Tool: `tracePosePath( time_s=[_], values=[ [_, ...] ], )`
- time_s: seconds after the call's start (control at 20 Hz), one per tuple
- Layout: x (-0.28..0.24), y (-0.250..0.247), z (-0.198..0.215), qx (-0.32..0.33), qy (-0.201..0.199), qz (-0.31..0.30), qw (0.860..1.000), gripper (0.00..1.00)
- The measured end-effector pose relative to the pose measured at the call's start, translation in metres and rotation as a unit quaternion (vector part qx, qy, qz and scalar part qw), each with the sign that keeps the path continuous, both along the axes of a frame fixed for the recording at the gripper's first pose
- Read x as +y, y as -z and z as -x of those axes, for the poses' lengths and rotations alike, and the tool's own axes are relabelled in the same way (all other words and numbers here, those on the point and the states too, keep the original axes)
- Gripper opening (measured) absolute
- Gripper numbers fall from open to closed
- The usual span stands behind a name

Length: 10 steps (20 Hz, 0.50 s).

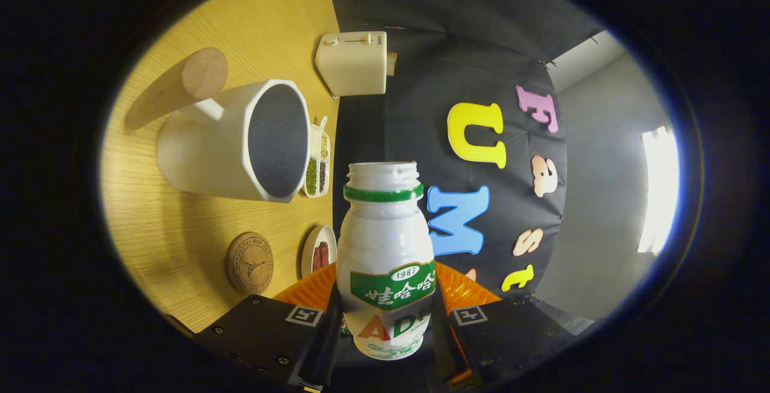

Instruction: Take the bottle from table, then pour the juice into the cup, finally place the bottle on the coaster

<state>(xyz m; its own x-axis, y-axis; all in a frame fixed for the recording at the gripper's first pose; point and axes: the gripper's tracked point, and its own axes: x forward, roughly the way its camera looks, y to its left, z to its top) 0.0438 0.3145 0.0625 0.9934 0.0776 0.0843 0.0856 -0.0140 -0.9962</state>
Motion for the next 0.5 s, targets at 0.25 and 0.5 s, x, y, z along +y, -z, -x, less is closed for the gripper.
tracePosePath(
  time_s=[0.25, 0.5],
  values=[
    [0.0001, -0.0009, 0.0001, -0.002, -0.003, 0.007, 1.000, 0.64],
    [0.0004, -0.0022, 0.0002, -0.006, -0.004, 0.019, 1.000, 0.64]
  ],
)
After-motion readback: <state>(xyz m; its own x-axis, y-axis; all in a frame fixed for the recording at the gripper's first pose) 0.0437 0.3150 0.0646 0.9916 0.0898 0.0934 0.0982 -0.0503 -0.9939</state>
